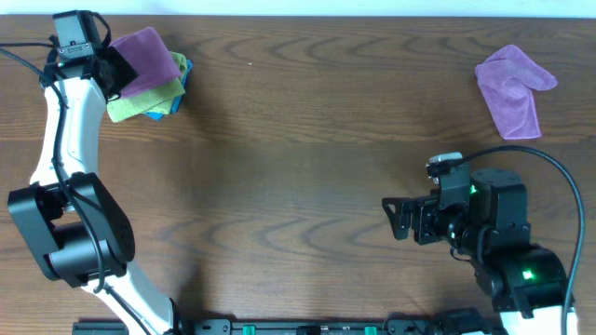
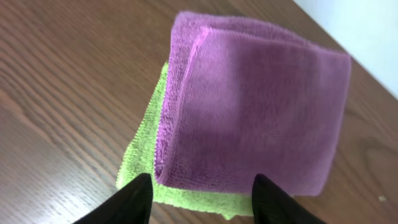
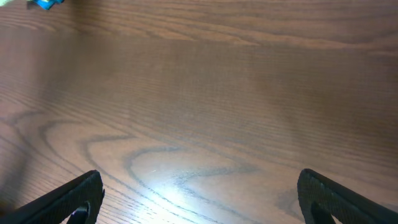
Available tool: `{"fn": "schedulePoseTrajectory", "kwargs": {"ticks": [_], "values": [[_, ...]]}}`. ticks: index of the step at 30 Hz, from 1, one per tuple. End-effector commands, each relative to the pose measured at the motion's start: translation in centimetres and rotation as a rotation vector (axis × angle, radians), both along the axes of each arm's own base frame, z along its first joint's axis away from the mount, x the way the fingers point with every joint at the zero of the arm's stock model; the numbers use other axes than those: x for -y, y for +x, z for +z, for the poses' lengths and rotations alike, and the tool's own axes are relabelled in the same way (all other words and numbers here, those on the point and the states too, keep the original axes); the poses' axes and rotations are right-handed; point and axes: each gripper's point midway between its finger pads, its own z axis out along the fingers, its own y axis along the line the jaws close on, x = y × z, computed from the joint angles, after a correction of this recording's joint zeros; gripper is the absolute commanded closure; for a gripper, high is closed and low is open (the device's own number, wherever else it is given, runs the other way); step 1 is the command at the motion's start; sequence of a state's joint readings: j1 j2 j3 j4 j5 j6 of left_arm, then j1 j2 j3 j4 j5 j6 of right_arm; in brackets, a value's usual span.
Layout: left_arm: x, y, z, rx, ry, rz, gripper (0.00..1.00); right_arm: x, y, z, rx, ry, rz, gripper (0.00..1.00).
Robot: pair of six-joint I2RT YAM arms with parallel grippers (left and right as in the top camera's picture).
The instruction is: Fold the cloth
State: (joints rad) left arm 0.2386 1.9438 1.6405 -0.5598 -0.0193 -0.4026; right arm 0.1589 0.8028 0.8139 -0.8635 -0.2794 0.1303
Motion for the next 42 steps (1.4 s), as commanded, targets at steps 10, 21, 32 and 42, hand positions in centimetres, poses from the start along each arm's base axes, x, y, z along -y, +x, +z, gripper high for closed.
{"fn": "schedulePoseTrajectory", "kwargs": {"ticks": [10,21,32,42], "values": [[-0.6,-0.1,-0.5,-0.027,0.033,-0.009,0.19,0.2,0.0,-0.2,-0.008,0.006,-0.020,0.01],[1.9,-3.5,2.7,-0.079,0.012,-0.173,0.05,0.2,0.0,-0.2,-0.008,0.006,-0.020,0.01],[3.9,-10.2,12.8,0.032,0.060,-0.210,0.05,0.2,0.0,-0.2,-0.008,0.007,-0.020,0.01],[5.4,-19.3,14.5,-0.102,0.050,-0.189,0.05,0.2,0.0,-0.2,-0.008,0.006,-0.020,0.01]]}}
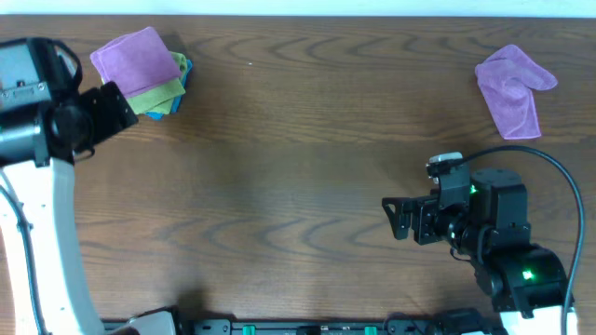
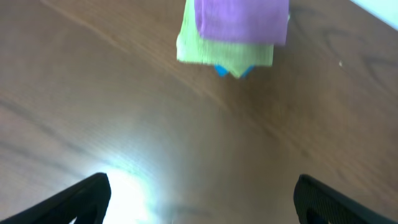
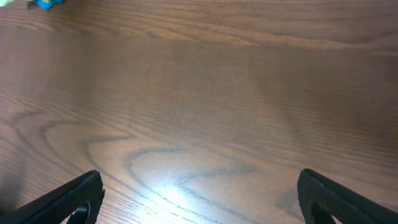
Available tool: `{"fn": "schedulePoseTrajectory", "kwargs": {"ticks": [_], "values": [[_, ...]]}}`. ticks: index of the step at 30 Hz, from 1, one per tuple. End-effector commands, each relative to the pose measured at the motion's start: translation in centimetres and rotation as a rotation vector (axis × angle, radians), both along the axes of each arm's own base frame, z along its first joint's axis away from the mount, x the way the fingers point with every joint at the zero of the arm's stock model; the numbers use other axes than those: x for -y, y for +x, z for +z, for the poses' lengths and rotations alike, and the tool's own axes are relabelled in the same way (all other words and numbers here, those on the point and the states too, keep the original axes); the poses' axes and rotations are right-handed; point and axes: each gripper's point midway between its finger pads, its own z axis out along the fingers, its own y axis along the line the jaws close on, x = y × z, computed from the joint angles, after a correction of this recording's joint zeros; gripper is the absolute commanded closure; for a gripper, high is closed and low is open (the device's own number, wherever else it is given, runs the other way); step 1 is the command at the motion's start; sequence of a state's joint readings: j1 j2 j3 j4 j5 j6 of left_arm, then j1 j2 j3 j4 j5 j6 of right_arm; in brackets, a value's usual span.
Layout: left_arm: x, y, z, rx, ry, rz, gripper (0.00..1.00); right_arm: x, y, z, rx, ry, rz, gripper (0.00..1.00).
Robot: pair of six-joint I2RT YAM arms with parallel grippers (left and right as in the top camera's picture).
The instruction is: Fold the cloth
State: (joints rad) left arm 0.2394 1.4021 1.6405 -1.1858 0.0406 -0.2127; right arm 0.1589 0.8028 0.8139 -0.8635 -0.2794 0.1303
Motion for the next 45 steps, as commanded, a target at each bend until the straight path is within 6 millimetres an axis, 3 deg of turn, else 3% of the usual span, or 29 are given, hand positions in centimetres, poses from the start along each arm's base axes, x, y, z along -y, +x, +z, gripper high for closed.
{"fn": "schedulePoseTrajectory", "kwargs": {"ticks": [1,11,19,26,35,45], "values": [[0.2,-2.2,1.0,-0.012,0.016,0.000,0.05,0.2,0.0,-0.2,-0.008,0.006,-0.020,0.01],[1.9,-8.9,1.2,-0.131,0.005,-0.037,0.05,0.2,0.0,-0.2,-0.008,0.006,-0.020,0.01],[3.1,-10.2,1.2,-0.003,-0.005,-0.060,0.05,0.2,0.0,-0.2,-0.008,0.006,-0.020,0.01],[3.9,-11.1,-1.7,0.164,0.012,-0.083,0.05,0.2,0.0,-0.2,-0.008,0.006,-0.020,0.01],[5.4,-10.1,-4.5,0.411,0.081,-0.173,0.05,0.2,0.0,-0.2,-0.008,0.006,-0.020,0.01],[7.8,-10.8,-11.2,0.501,0.106,-0.307,0.05,0.2,0.0,-0.2,-0.008,0.006,-0.020,0.01]]}}
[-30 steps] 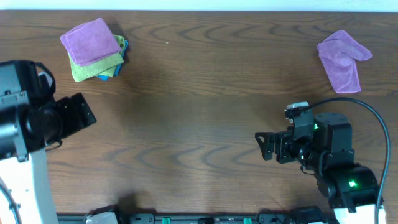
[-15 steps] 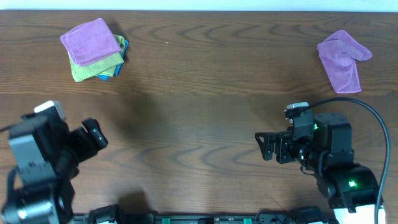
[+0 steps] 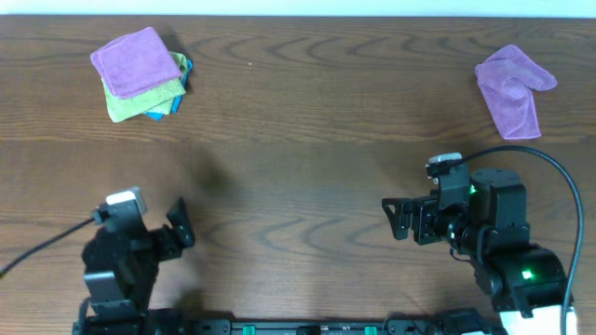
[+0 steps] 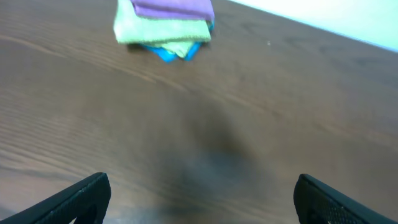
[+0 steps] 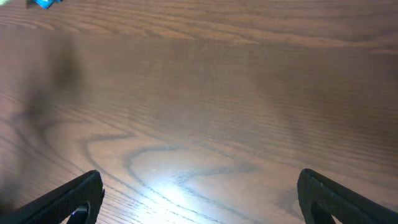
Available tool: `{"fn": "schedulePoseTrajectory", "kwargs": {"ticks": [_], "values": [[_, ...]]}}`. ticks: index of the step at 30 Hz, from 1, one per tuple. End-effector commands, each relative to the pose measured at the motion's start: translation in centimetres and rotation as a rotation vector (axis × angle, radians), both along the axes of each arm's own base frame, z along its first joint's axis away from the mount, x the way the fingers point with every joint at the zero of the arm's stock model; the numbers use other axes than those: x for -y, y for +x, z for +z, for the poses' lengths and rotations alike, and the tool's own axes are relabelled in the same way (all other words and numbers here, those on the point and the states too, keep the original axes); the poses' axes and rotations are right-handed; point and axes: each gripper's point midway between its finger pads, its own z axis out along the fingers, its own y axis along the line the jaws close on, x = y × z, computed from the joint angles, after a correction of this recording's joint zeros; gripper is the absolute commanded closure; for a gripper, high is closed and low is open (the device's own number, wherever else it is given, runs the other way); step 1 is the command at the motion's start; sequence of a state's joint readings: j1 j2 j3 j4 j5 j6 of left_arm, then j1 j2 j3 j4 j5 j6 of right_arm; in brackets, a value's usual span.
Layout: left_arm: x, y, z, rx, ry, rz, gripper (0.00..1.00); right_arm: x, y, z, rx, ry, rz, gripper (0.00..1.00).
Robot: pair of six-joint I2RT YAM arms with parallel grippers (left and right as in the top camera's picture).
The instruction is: Fold the cloth
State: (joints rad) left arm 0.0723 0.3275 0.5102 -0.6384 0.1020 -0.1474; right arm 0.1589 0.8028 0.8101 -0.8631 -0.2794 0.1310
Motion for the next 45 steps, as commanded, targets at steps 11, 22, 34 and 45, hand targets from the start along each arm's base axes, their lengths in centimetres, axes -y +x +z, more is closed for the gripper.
{"fn": "schedulePoseTrajectory", "kwargs": {"ticks": [11,22,34,45], "values": [[1.3,-1.2,-5.5,0.009,0.112,-0.126,0.05,0.2,0.0,0.0,-0.005,0.007,-0.020,0.01],[1.2,-2.0,-9.6,-0.063,0.111,-0.123,0.05,0.2,0.0,0.0,-0.005,0.007,-0.020,0.01],[-0.3,-2.3,-10.8,-0.092,0.158,-0.051,0.05,0.2,0.0,0.0,-0.005,0.007,-0.020,0.01],[-0.4,-2.4,-11.0,-0.102,0.160,-0.048,0.05,0.2,0.0,0.0,-0.005,0.007,-0.020,0.01]]}}
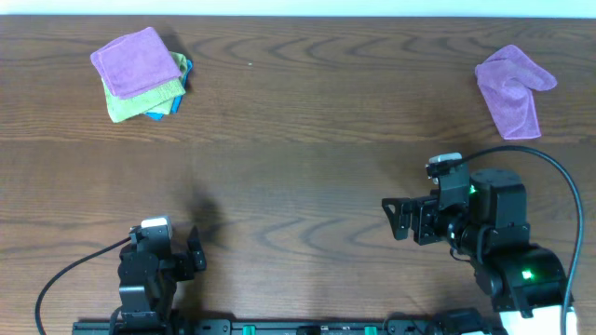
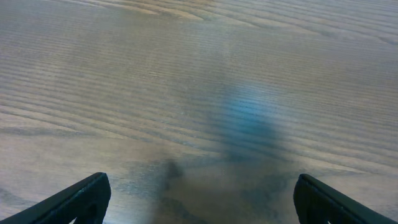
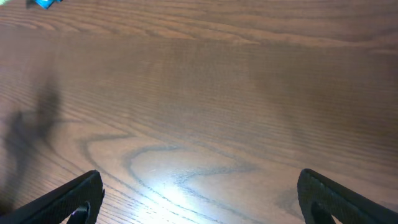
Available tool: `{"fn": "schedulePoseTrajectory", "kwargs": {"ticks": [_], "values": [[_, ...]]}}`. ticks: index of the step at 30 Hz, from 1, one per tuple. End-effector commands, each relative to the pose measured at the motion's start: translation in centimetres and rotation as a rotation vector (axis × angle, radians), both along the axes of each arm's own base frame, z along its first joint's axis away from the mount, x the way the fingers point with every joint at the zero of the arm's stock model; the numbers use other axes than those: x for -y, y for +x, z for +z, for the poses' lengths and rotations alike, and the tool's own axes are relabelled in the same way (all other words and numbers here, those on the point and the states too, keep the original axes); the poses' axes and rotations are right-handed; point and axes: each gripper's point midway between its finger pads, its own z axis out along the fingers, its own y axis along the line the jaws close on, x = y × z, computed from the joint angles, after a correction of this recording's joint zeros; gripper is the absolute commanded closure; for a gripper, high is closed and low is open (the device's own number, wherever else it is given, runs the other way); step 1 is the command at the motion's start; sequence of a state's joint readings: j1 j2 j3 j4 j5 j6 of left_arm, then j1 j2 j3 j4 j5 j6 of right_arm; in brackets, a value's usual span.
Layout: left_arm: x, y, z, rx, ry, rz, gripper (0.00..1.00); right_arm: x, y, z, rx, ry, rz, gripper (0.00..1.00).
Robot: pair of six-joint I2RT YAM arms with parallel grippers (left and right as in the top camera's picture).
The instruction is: Fold the cloth
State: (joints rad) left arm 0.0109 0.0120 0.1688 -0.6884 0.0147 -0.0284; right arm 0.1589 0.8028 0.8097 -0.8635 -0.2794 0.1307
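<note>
A crumpled purple cloth lies unfolded at the table's far right. A folded purple cloth tops a stack at the far left. My left gripper is low at the front left, far from both cloths. In its wrist view the left gripper is open over bare wood, its fingertips wide apart. My right gripper sits at the front right, pointing left. In its own view the right gripper is open and empty, its fingertips wide apart.
Under the folded purple cloth lie a green cloth and a blue one; a bit of the blue cloth shows far off in the right wrist view. The brown wooden table carries nothing else. The arm bases stand along the front edge.
My left arm has settled lower and a little to the right at the front edge. Its camera now shows only bare wood, no stack. The right arm and both cloths have not moved.
My left gripper was at the stack, its fingers close around the folded purple cloth's edge. Then it was open and back from the stack, with the cloth left on top. It then stood near the front edge, and now rests there. The right arm stayed still.
</note>
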Motion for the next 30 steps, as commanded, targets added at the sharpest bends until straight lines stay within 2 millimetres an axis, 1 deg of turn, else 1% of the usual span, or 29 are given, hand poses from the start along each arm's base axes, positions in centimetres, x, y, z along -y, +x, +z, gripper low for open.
{"fn": "schedulePoseTrajectory", "kwargs": {"ticks": [1,16,21,24,26,28,30], "values": [[-0.2,-0.3,-0.6,-0.020,0.016,0.006,0.05,0.2,0.0,0.0,-0.004,0.007,-0.020,0.01],[-0.2,-0.3,-0.6,-0.020,0.016,0.006,0.05,0.3,0.0,-0.1,-0.006,0.002,-0.022,0.01],[-0.2,-0.3,-0.6,-0.020,0.016,0.006,0.05,2.9,0.3,0.0,0.055,-0.121,-0.109,0.01],[-0.2,-0.3,-0.6,-0.020,0.016,0.006,0.05,4.1,-0.3,0.3,0.132,-0.201,-0.104,0.01],[-0.2,-0.3,-0.6,-0.020,0.016,0.006,0.05,5.1,-0.7,0.2,0.178,-0.239,-0.134,0.01],[-0.2,-0.3,-0.6,-0.020,0.016,0.006,0.05,5.8,-1.1,-0.3,0.221,-0.279,-0.145,0.01],[-0.2,-0.3,-0.6,-0.020,0.016,0.006,0.05,6.1,-1.5,-1.1,0.256,-0.312,-0.129,0.01]]}}
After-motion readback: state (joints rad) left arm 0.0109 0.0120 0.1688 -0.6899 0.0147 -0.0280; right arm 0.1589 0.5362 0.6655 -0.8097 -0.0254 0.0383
